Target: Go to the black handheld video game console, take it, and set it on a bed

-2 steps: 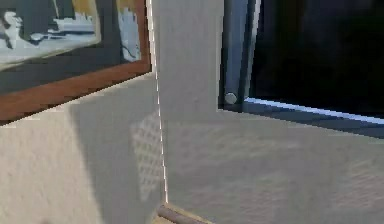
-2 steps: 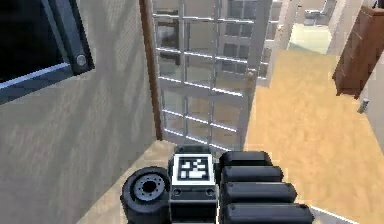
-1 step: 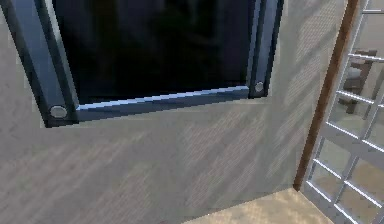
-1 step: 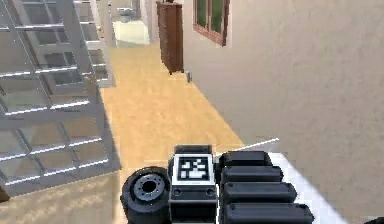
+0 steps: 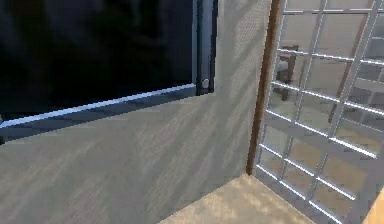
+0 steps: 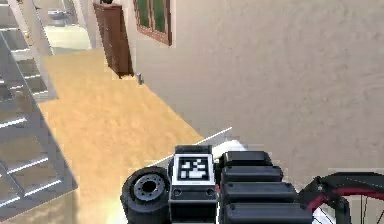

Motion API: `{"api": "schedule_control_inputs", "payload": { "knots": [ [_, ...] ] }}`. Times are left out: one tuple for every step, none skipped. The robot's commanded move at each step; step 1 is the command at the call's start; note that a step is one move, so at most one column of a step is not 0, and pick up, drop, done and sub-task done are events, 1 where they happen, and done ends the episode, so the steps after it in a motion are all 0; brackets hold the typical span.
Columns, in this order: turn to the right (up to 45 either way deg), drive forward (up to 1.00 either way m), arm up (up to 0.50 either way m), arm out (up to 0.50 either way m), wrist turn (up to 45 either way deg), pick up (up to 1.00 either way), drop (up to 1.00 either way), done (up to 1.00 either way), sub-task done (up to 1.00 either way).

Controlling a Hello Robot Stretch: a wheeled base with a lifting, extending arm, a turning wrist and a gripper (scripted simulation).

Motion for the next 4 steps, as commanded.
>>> {"api": "schedule_control_inputs", "payload": {
  "knots": [
    [-45.0, 0.0, 0.0, 0.0, 0.0, 0.0, 0.0, 0.0, 0.0],
    [-45.0, 0.0, 0.0, 0.0, 0.0, 0.0, 0.0, 0.0, 0.0],
    [-45.0, 0.0, 0.0, 0.0, 0.0, 0.0, 0.0, 0.0, 0.0],
    [-42.0, 0.0, 0.0, 0.0, 0.0, 0.0, 0.0, 0.0, 0.0]
  ]
}}
